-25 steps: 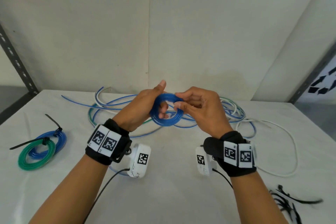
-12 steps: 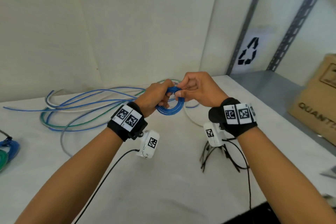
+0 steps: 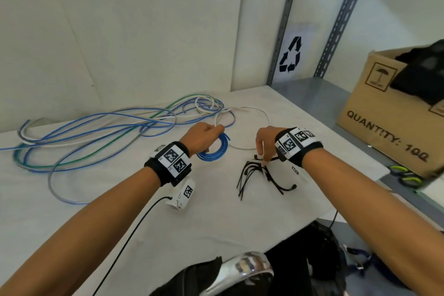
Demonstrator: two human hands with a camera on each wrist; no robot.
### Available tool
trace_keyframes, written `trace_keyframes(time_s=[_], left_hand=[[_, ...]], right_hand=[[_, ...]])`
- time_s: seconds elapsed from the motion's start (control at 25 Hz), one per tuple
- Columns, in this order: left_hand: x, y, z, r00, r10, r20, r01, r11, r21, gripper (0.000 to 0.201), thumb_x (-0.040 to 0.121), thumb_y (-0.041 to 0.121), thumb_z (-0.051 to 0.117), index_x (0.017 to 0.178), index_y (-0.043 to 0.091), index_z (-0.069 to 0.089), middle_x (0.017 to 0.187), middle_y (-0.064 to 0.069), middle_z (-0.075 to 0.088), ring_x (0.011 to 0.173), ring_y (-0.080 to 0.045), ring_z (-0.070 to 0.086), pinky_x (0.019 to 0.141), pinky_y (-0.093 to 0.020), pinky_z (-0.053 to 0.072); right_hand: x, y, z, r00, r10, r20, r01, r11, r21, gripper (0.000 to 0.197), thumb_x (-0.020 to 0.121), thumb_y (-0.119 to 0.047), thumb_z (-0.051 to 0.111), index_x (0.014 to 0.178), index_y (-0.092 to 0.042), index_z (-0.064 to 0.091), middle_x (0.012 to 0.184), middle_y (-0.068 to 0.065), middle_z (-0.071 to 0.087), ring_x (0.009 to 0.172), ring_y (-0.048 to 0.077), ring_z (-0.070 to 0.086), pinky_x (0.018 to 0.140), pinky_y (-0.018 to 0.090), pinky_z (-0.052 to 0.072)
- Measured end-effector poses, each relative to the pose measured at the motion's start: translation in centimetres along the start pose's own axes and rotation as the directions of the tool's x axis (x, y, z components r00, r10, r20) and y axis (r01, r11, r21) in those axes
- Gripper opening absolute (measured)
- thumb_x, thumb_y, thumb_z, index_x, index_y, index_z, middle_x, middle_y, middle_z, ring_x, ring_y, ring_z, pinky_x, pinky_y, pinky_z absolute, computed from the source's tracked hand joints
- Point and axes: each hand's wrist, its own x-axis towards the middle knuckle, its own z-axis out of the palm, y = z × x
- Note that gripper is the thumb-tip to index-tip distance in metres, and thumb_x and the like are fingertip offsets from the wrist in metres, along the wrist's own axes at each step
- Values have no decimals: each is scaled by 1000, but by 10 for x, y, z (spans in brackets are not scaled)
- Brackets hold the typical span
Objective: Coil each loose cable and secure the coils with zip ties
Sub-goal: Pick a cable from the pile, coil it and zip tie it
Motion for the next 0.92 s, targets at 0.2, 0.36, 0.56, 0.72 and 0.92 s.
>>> trace_keyframes(time_s=[0.2,0.36,0.56,0.72,0.92], left_hand=[[-4,-1,-4,1000,1,-10,-1,999,-36,35,100,34,48,75,9,49,68,-10,40,51,-20,44,64,-32,40],[-5,-8,-9,1000,-4,-28,1,997,-83,35,98,32,50,71,9,46,60,-2,39,48,-17,40,64,-32,40],[-7,-13,-20,998,-24,-52,14,982,-190,30,99,29,50,76,9,48,58,-1,37,50,-18,37,60,-31,39],[-10,-16,-31,998,-25,-64,6,958,-287,31,99,28,51,75,10,48,59,-2,35,50,-17,35,55,-28,39],[-11,-28,-54,988,-70,-139,14,928,-372,30,100,29,52,77,10,50,61,-3,36,50,-18,36,57,-30,40]], right_hand=[[1,-6,3,997,58,-58,-65,989,-134,38,70,-22,91,73,-16,53,89,7,64,93,29,68,87,40,59],[8,-12,11,996,31,-78,-46,980,-191,33,75,-22,88,81,-12,57,95,11,68,83,28,66,84,40,59],[-2,-15,-13,986,62,-154,-82,989,-127,26,81,-19,82,71,-12,59,69,3,61,78,26,71,78,38,62],[-5,-13,-39,990,17,-138,-25,998,-53,6,79,-5,78,74,-8,74,81,4,75,74,21,72,77,38,63],[0,-31,-71,961,-73,-267,136,965,225,7,83,-9,74,79,-11,80,87,-1,78,62,11,65,70,32,62]])
